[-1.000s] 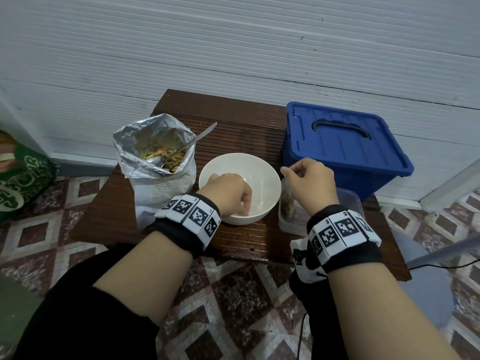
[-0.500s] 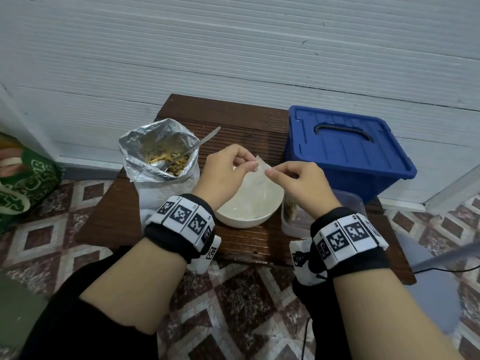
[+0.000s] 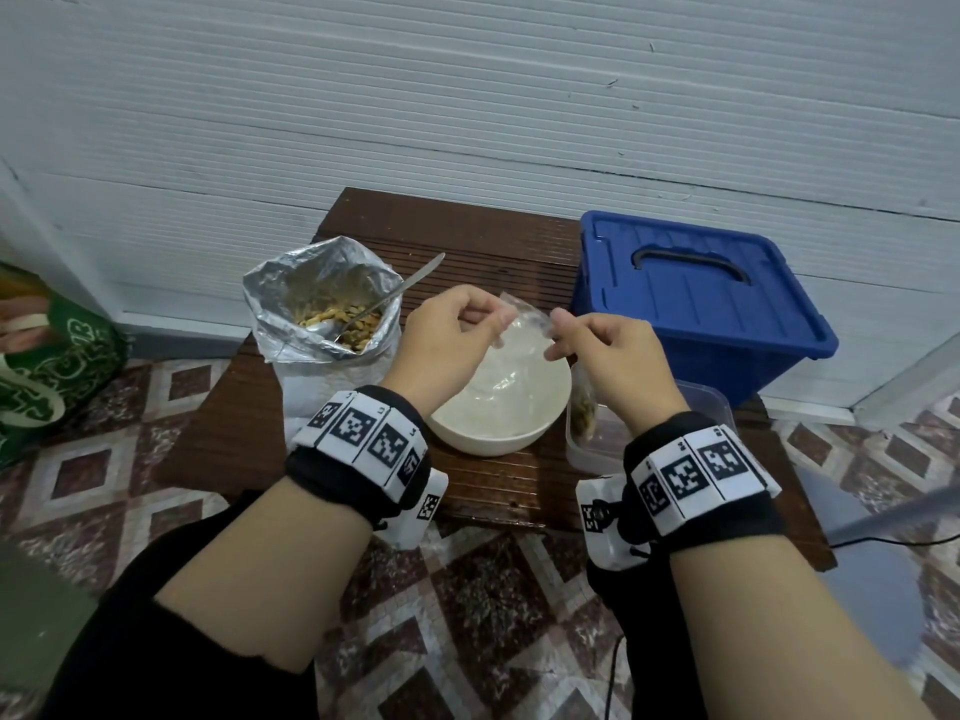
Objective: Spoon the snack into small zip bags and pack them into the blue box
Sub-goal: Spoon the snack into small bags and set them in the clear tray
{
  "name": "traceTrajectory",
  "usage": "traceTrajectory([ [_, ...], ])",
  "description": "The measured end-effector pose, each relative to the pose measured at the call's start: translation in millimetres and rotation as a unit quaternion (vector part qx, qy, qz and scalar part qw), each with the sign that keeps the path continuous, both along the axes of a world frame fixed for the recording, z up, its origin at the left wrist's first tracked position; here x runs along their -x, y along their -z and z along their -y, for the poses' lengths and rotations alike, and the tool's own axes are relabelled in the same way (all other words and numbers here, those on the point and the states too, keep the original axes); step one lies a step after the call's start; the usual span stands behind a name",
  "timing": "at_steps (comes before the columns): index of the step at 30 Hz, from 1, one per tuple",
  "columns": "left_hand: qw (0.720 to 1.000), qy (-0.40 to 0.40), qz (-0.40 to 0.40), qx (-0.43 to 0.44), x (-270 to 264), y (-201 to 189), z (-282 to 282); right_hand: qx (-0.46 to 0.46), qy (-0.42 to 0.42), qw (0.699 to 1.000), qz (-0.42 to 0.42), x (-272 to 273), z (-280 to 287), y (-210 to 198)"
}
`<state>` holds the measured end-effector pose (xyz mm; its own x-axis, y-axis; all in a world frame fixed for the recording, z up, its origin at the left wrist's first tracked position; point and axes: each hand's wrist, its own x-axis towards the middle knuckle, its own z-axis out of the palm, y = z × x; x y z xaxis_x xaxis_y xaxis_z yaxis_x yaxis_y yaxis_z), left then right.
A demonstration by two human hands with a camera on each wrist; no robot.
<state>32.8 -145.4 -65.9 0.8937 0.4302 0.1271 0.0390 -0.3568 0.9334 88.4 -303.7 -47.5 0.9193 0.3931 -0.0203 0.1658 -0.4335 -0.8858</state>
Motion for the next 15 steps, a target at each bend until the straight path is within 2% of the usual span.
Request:
traceTrajectory([
  [3, 0.995, -0.059, 0.018, 0.077, -1.2, -0.5, 0.2, 0.021, -0.052, 0.998, -0.039, 2.5, 2.3, -1.7],
  [5, 0.991, -0.069, 0.02, 0.115, -0.2, -1.5, 1.7, 0.044, -0.074, 0.996, -0.036, 2.9, 2.8, -0.7],
  [7, 0.987, -0.06, 0.012, 0.15, 1.6, -4.2, 5.8, 0.039, -0.06, 0.997, -0.031, 1.2, 3.7, -0.8],
  [9, 0.989, -0.051, -0.013, 0.137, 2.8, -4.8, 7.3, 0.022, -0.033, 0.999, -0.034, -1.7, 5.6, -1.6],
  [10, 0.993, -0.041, -0.025, 0.106, 4.0, -4.0, 6.6, 0.022, -0.024, 0.999, -0.033, -3.3, 7.3, -1.6],
  [12, 0.999, 0.013, -0.014, -0.033, 7.1, -0.2, 2.9, 0.042, -0.022, 0.999, -0.023, -5.2, 10.6, -1.5],
  [13, 0.989, 0.059, -0.01, -0.134, 9.1, 0.8, 1.2, 0.054, -0.027, 0.998, -0.017, -5.2, 11.8, -1.4],
  [15, 0.931, 0.137, -0.016, -0.339, 12.5, 0.1, -0.6, 0.076, -0.043, 0.996, -0.012, -4.4, 12.4, -1.4],
])
